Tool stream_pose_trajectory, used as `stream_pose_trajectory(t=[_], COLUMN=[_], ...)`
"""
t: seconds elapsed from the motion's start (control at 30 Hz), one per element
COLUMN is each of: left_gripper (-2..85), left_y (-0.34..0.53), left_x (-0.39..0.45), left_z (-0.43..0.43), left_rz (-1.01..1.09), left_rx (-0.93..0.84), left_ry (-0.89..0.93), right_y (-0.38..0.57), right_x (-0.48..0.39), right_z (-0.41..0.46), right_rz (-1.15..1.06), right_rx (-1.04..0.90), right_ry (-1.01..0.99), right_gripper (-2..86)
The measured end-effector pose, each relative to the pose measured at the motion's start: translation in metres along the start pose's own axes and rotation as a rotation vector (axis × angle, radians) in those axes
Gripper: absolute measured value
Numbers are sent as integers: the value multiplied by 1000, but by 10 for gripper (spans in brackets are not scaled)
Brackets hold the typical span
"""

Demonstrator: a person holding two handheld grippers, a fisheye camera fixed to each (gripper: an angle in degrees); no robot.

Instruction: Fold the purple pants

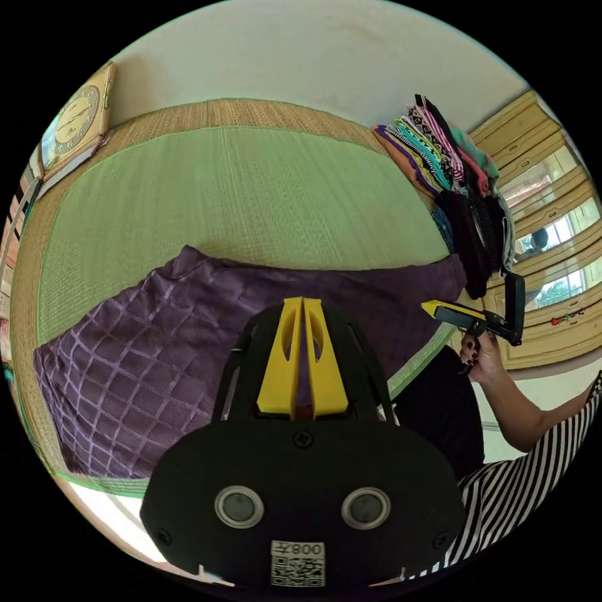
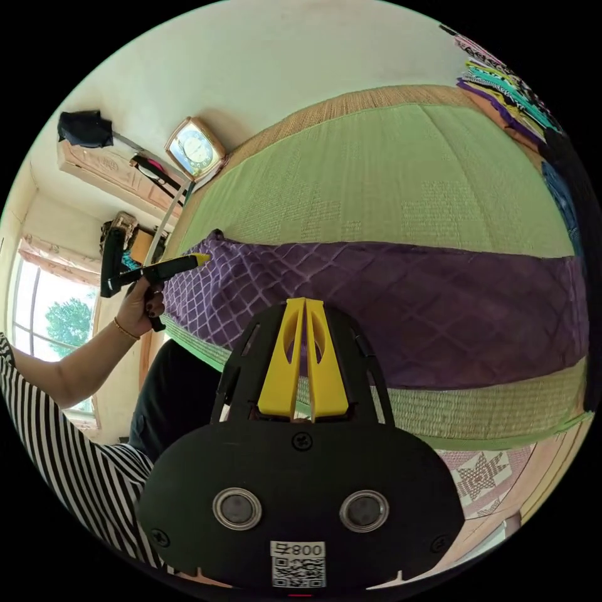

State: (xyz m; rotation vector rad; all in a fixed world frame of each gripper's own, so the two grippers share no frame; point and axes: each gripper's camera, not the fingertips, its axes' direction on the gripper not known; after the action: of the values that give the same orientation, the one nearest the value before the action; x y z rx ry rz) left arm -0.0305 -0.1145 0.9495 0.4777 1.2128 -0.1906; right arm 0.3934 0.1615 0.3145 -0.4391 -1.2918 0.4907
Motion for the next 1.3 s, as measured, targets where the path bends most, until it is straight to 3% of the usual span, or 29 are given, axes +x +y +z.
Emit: stream_pose_trajectory(t=[0.27,0.7,0.9,1.3], left_gripper=[78,96,86,38], left_y=[-39,-74,-63,-39], left_x=[80,139,128,102], left_z=[161,385,441,466], left_rz=[405,631,682,739], left_rx=[-193,-395,-433,-485], left_ry=[268,224,216,220], right_y=[66,94,110,149], right_x=[102,165,172,195], right_z=[-107,-121,-127,-134], right_rz=[383,521,529,576], right_rx=[265,299,313,380], right_ry=[225,198,159,-20], right_gripper=[76,100,89,45])
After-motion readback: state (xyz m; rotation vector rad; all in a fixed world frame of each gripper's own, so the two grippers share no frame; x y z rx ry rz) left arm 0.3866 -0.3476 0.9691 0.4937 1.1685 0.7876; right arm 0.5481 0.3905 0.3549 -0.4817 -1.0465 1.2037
